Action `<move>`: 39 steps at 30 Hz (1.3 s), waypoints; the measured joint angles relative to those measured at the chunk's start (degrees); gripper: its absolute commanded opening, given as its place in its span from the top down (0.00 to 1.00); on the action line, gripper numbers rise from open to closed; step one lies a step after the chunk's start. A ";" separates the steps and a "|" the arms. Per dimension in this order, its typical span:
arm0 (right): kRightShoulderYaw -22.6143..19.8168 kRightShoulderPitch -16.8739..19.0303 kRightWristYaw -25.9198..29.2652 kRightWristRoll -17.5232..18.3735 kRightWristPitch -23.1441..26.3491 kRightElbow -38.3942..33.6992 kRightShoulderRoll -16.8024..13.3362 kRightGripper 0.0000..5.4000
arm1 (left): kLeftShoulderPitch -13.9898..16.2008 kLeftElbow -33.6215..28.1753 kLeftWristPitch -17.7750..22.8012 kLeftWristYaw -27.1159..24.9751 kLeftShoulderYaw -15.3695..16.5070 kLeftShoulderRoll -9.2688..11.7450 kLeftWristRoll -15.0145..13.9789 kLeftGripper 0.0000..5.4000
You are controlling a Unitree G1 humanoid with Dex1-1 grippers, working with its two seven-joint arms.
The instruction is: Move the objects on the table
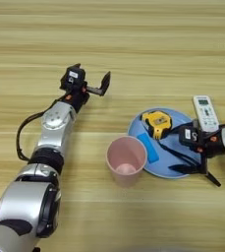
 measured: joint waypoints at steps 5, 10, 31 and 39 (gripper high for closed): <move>0.30 0.37 0.35 0.04 -0.01 -0.69 -0.53 0.00 | 0.00 -0.02 0.00 -0.08 0.02 0.00 -0.02 0.01; 0.37 1.05 0.56 0.17 0.00 -1.53 -1.00 0.00 | 0.00 -0.01 0.00 -0.14 0.03 0.01 -0.03 0.01; -7.67 3.48 -0.17 4.63 5.57 -10.23 -3.65 0.00 | 0.00 -0.01 -0.02 -0.07 -0.05 0.02 0.08 0.01; -15.30 2.19 -6.46 13.13 15.44 -13.91 1.35 0.00 | 0.00 -0.01 -0.03 -0.04 -0.09 0.01 0.14 0.01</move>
